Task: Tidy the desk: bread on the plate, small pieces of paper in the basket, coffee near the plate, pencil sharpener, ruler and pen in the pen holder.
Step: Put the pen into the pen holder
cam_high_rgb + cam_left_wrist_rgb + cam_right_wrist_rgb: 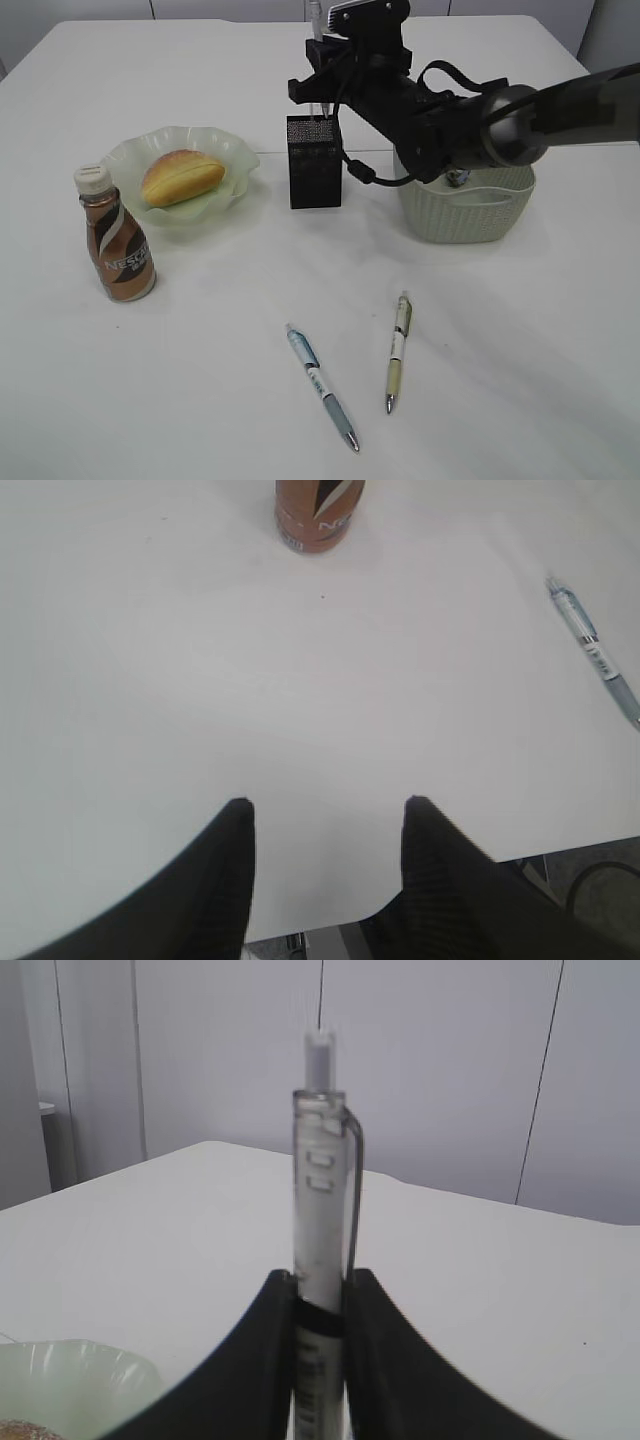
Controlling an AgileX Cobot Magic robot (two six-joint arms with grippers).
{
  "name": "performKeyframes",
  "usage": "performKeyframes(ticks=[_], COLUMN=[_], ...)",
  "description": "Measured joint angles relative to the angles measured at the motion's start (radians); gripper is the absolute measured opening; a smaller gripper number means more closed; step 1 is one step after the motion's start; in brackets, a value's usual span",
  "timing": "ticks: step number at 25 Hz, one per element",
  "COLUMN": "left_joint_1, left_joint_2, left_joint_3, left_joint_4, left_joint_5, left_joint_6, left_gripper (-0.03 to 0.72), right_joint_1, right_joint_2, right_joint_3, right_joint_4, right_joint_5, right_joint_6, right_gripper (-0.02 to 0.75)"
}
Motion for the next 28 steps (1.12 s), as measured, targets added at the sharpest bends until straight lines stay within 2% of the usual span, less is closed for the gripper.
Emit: performKeyframes(ticks=[15, 28], left_joint_1=[0.000, 0.000], left_joint_2=[0.000, 0.000], left_joint_3=[0.000, 0.000], left_joint_4=[-0.037, -0.037], left_joint_5=[0.000, 0.000], left_joint_6=[0.000, 0.000], left_gripper=[0.351, 0.351], right_joint_1=[0.000, 0.000], right_joint_2=[0.000, 0.071], right_joint_3=[-0.005, -0.136], right_joint_4=[0.010, 0.013], right_joint_5=[0.135, 0.212], right_joint_6=[0.011, 0.012], right_gripper=[0.151, 0.152])
